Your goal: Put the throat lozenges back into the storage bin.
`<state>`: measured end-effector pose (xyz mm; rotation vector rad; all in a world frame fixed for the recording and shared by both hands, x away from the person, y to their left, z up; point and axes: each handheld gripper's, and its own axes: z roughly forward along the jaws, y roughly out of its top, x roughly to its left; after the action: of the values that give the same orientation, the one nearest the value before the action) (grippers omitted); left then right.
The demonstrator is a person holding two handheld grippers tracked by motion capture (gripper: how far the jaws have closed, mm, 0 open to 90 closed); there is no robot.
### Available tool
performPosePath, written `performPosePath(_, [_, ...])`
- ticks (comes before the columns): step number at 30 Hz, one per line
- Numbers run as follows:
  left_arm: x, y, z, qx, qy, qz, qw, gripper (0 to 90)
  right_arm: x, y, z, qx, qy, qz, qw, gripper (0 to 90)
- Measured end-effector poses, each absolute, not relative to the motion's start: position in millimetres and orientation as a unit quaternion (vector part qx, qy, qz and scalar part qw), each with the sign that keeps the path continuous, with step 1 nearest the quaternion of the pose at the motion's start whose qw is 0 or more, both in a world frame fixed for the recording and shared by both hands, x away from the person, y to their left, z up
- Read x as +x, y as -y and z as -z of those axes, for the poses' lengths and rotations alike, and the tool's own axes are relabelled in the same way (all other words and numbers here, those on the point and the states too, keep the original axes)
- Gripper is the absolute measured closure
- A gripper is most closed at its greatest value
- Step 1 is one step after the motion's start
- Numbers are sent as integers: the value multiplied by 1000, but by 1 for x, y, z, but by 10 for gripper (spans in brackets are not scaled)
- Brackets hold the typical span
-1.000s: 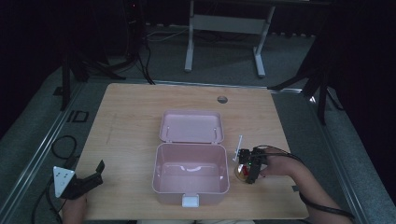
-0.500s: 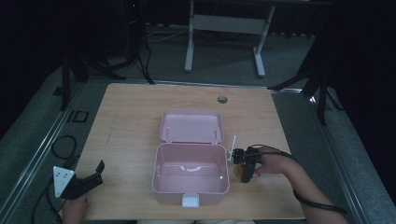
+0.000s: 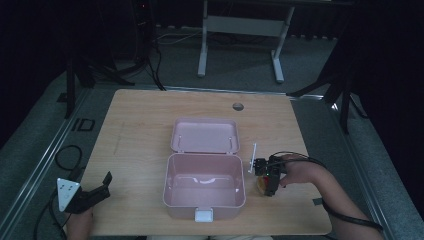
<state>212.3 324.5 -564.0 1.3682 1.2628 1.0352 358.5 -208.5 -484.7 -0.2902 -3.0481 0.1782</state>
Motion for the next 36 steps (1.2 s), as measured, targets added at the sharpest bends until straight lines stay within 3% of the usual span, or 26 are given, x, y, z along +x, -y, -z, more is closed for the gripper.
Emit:
performPosePath(24, [212,-324,564,562,-520,-424,484,3,340,200,392,-85,995,-53,3,200])
performPosePath(36, [213,-324,564,562,-520,-423,484,3,332,179,375,-68,997,-43,11,200])
